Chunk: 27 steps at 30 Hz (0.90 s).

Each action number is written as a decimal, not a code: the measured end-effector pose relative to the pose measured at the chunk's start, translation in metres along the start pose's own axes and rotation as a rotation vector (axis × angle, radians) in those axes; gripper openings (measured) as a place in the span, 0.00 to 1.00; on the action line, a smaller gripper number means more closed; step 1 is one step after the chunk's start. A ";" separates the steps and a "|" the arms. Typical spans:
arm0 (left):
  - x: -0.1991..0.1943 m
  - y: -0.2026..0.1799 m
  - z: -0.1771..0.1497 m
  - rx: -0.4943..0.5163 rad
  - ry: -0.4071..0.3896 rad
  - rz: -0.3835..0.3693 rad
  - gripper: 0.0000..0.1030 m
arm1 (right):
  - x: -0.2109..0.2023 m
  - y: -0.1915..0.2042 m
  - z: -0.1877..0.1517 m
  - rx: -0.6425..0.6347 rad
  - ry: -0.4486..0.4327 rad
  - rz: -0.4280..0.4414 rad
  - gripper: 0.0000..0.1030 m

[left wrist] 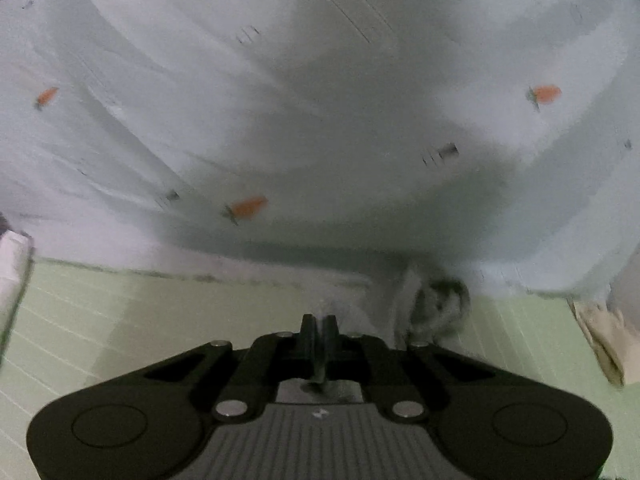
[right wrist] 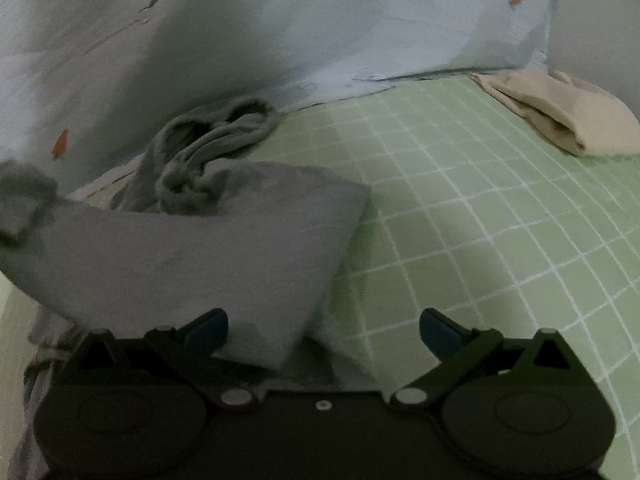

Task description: Fold clothes

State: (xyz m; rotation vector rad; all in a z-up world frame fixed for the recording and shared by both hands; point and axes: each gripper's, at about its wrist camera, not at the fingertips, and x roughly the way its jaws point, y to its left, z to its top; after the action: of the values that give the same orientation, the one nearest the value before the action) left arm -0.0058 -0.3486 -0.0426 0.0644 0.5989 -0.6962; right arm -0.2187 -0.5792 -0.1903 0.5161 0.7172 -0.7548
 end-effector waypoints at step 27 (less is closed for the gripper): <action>0.014 0.142 -0.086 -0.337 0.280 0.350 0.25 | 0.020 0.026 -0.007 -0.172 0.096 -0.086 1.00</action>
State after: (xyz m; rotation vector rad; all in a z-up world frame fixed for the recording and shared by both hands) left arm 0.0478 -0.2252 -0.1414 -0.0477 0.9405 -0.2401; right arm -0.1912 -0.5676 -0.2052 0.3686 0.8902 -0.7445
